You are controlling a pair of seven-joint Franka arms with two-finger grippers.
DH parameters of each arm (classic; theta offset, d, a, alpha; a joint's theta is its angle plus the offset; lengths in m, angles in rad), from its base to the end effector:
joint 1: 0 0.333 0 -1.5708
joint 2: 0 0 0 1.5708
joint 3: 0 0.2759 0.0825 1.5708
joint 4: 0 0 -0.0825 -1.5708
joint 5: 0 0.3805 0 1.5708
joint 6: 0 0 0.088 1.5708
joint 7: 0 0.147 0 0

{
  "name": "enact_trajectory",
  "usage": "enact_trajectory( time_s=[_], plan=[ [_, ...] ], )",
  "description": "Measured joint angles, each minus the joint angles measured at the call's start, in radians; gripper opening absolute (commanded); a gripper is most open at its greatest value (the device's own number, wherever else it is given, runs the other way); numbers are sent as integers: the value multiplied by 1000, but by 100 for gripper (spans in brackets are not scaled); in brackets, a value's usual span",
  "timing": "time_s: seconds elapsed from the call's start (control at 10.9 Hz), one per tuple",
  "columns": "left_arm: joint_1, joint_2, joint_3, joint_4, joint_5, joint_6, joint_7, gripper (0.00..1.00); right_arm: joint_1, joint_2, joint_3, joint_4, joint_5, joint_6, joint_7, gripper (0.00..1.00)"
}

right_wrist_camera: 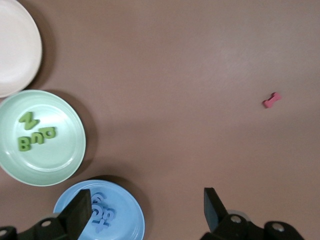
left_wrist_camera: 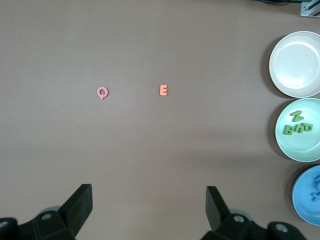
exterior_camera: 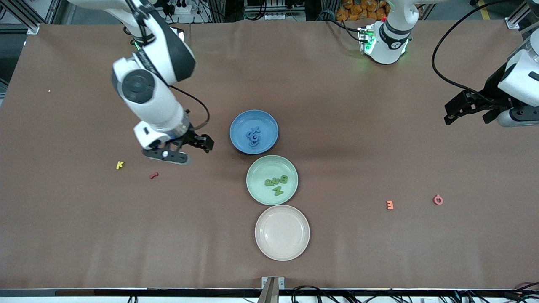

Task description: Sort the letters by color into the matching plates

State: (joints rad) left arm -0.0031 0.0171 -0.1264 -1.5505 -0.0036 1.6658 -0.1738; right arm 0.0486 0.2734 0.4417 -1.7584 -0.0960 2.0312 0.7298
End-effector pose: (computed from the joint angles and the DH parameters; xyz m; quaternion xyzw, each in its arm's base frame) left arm 0.5646 -0.0735 0.5536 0.9985 0.0223 0.0482 0.0103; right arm 0.5554 0.2741 0.3488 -0.9941 0.1067 -0.0028 0.0196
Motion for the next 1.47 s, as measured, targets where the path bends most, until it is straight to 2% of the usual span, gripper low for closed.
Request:
enact_trajectory(
  time_s=[0.28,0.37,0.55,0.74,0.92,1.01,1.29,1.47],
  plan=[
    [-1,0,-2,2,0,0,0,100,-116,-123,-12,27,77,-120,-173,100],
    [-1,0,-2,3,0,0,0,100,-135,-149,-38,49,87,-174,-225,100],
    [-1,0,-3,5,0,0,0,100,-167,-179,-116,117,159,-277,-356,100],
    [-1,0,-3,5,0,0,0,100,-190,-202,-221,161,203,-337,-538,100],
    [-2,1,-4,5,0,0,0,100,-198,-223,-293,176,196,-367,-687,100],
    [-2,1,-4,5,0,0,0,100,-200,-228,-309,186,175,-379,-740,100],
    [-2,1,-4,5,0,0,0,100,-202,-233,-312,218,87,-421,-800,100],
    [-2,1,-4,5,0,0,0,100,-202,-244,-310,223,62,-461,-858,100]
  ],
)
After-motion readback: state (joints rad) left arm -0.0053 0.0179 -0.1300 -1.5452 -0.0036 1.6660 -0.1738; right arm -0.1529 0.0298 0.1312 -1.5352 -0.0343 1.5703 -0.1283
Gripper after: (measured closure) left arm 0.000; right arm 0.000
